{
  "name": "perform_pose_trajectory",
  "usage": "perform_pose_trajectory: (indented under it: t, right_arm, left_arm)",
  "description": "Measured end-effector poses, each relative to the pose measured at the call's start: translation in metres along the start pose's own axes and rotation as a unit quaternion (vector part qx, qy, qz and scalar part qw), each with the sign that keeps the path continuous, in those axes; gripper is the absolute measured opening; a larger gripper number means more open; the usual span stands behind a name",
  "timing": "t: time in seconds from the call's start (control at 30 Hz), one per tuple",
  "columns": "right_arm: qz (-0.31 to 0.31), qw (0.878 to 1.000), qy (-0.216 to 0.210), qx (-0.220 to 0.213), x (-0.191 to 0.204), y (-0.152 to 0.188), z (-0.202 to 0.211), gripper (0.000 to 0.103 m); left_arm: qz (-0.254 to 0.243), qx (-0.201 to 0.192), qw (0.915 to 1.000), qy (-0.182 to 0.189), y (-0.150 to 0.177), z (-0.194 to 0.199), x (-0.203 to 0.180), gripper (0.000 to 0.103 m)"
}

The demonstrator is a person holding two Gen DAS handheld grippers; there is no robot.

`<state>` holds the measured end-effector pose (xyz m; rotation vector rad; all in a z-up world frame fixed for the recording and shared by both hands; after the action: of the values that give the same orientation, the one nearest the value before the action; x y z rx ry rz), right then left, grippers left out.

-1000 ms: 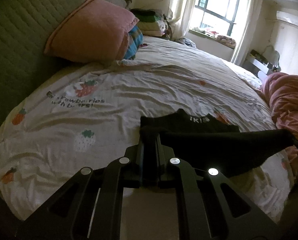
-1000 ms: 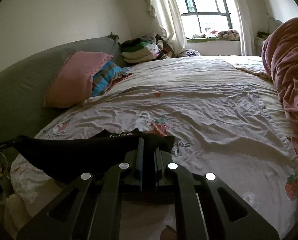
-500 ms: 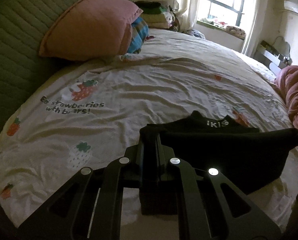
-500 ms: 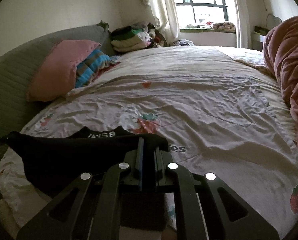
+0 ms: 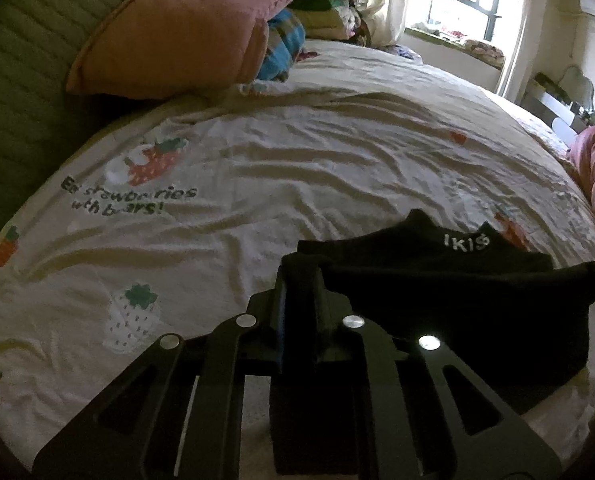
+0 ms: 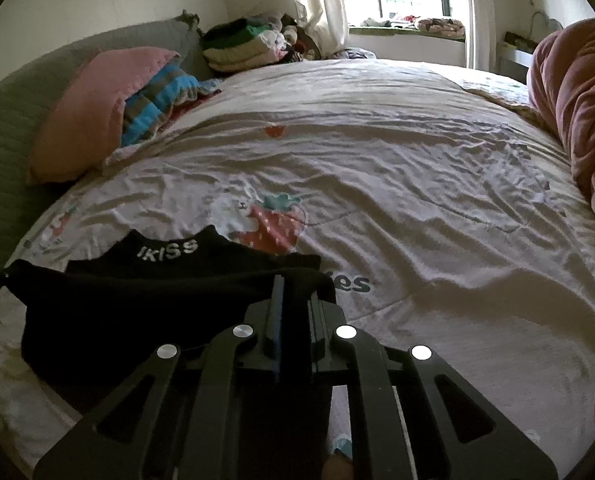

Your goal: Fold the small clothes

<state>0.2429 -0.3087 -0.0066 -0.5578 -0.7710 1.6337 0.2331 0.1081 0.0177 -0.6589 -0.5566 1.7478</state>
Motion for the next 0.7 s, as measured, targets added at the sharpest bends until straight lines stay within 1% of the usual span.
perform_pose_trajectory:
  t: [0.07,0.1,0.13,0.17,0.3,0.33,0.37,0.4,0.43,0.47,0.5,0.57,0.67,0.7]
  right_arm:
    - [0.005,1.0,0.008,0.005,0.002,0.002,-0.004,0.013]
    - [0.01,1.0,0.013,0.006,0.004,0.003,-0.005,0.021]
    - [0.017,1.0,0.026,0.004,0.006,0.005,-0.005,0.042]
    - [0.019,0.999,0.031,-0.002,0.006,0.006,-0.003,0.047]
    - [0.034,0.999,0.028,-0.018,0.011,0.012,0.011,0.045]
    - [0.041,0.999,0.023,-0.021,0.014,0.014,0.016,0.04]
    - [0.051,0.998,0.016,-0.024,0.018,0.017,0.021,0.037]
    - [0.062,0.998,0.009,-0.024,0.023,0.02,0.025,0.029]
    - [0.071,0.997,0.004,-0.022,0.027,0.023,0.028,0.023]
    - [0.083,0.996,-0.006,-0.018,0.033,0.027,0.03,0.02]
    - [0.095,0.995,-0.013,-0.012,0.038,0.031,0.031,0.017]
    - [0.123,0.992,-0.019,0.009,0.051,0.043,0.028,0.015]
    - [0.137,0.99,-0.021,0.032,0.062,0.053,0.015,0.015]
    - [0.138,0.989,-0.013,0.049,0.063,0.055,0.004,0.015]
  left_arm:
    - [0.004,-0.003,1.0,-0.001,0.001,-0.001,0.002,0.019]
    - [0.007,-0.007,1.0,-0.001,0.002,0.0,0.004,0.023]
    - [0.01,-0.008,0.9999,0.001,0.002,0.001,0.005,0.027]
    - [0.014,-0.01,0.9999,0.001,0.002,0.002,0.007,0.027]
    - [0.011,-0.023,0.9997,-0.003,0.006,0.013,0.011,0.027]
    - [0.007,-0.031,0.9995,0.0,0.008,0.018,0.01,0.026]
    - [0.003,-0.037,0.9993,0.0,0.011,0.024,0.009,0.023]
    - [-0.001,-0.04,0.9992,0.001,0.014,0.027,0.008,0.019]
    - [-0.007,-0.039,0.9992,0.005,0.018,0.03,0.007,0.009]
    - [-0.009,-0.037,0.9993,0.007,0.022,0.032,0.006,0.004]
    - [-0.015,-0.028,0.9994,0.013,0.028,0.032,0.003,0.004]
    - [-0.029,-0.01,0.9993,0.022,0.038,0.028,-0.004,0.003]
    - [-0.064,0.014,0.9978,0.008,0.053,0.011,-0.019,0.003]
    - [-0.069,0.021,0.9974,0.004,0.056,0.007,-0.02,0.003]
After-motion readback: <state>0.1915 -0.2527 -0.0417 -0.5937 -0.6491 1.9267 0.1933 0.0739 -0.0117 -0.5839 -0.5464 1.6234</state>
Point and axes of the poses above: each gripper's, at about its wrist camera, not at the fingertips, and z roughly against the way its jaws point, x to its left, y to its underside, the point moved 1 cm from there along -z, roughly the way its jaws point, and after that the axes turned 7 degrees about z, right-handed, at the moved point
